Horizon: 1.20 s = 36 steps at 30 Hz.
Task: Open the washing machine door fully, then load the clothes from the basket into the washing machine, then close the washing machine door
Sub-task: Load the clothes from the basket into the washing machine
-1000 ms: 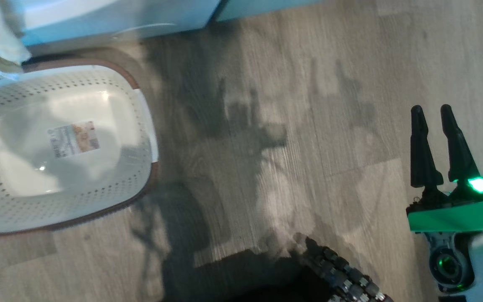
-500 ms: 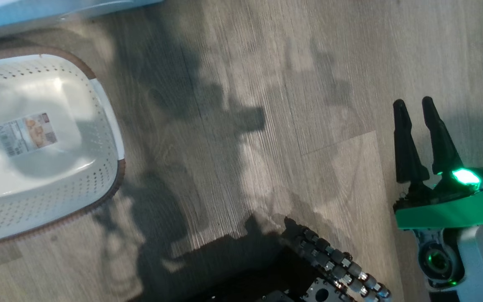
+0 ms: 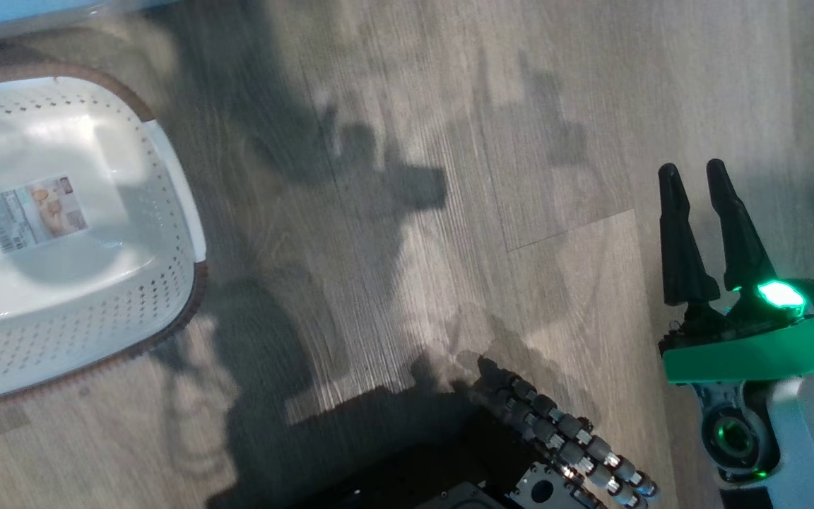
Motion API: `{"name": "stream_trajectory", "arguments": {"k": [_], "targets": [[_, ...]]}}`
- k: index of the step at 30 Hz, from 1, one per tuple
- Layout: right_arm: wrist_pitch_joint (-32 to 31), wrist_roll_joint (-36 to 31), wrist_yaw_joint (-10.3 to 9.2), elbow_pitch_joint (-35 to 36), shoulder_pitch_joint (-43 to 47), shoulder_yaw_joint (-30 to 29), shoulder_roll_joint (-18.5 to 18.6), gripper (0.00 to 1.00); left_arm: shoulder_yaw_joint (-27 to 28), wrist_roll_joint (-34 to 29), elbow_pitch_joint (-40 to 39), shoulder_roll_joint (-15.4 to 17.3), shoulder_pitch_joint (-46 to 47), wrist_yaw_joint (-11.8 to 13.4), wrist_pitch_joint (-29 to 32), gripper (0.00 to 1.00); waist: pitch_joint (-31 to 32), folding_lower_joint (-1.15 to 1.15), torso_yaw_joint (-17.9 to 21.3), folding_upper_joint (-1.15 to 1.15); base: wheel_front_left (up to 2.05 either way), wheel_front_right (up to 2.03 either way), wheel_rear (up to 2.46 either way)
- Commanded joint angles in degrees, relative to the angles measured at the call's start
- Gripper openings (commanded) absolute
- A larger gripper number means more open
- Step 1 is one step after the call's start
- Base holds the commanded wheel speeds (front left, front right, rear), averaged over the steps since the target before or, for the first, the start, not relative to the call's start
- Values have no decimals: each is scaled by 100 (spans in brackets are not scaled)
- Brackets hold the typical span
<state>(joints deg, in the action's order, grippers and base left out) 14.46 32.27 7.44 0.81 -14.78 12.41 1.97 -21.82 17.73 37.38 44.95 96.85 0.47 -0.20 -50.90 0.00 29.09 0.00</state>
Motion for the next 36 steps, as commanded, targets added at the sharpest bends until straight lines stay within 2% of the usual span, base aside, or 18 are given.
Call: {"name": "stream_trajectory", "arguments": {"k": [1, 8, 9, 10, 11, 17, 24, 28, 36], "targets": [[53, -6, 5, 116, 46, 32, 90, 100, 149, 23, -146, 136, -1, 24, 73, 0, -8, 0, -37, 0, 0, 0, 0], [53, -100, 5, 92, -45, -11, 90, 100, 272, 444, 61, -83, -152, 153, 809, 0, 17, 0, -207, 0, 0, 0, 0], [53, -106, 5, 79, -57, 5, 90, 100, 276, 472, 61, -98, -173, 166, 847, 16, 29, 0, -226, 0, 0, 0, 0], [53, -119, 5, 74, -72, 6, 90, 100, 285, 513, 68, -113, -191, 164, 896, 49, 38, 0, -243, 0, 0, 0, 0], [53, -126, 5, 66, -83, 1, 90, 100, 287, 539, 75, -120, -205, 168, 936, 100, 46, 0, -259, 0, 0, 0, 0], [53, -191, 5, 12, -123, -65, 90, 100, 334, 684, 85, -165, -368, 187, 861, 100, 152, 0, -364, 0, 0, 0, 0], [53, -342, 5, 11, -99, -258, 90, 100, 333, 790, -112, -314, -993, 426, 671, 100, 381, 0, -603, 0, 0, 0, 0], [53, -467, 5, 3, -73, -361, 90, 100, 349, 834, -483, -389, -1474, 622, 461, 100, 529, 0, -761, 0, 0, 0, 0], [53, -741, 5, 11, 13, -595, 90, 100, 370, 921, -1715, -491, -2644, 1046, 156, 100, 833, 0, -1107, 0, 0, 0, 0]]}}
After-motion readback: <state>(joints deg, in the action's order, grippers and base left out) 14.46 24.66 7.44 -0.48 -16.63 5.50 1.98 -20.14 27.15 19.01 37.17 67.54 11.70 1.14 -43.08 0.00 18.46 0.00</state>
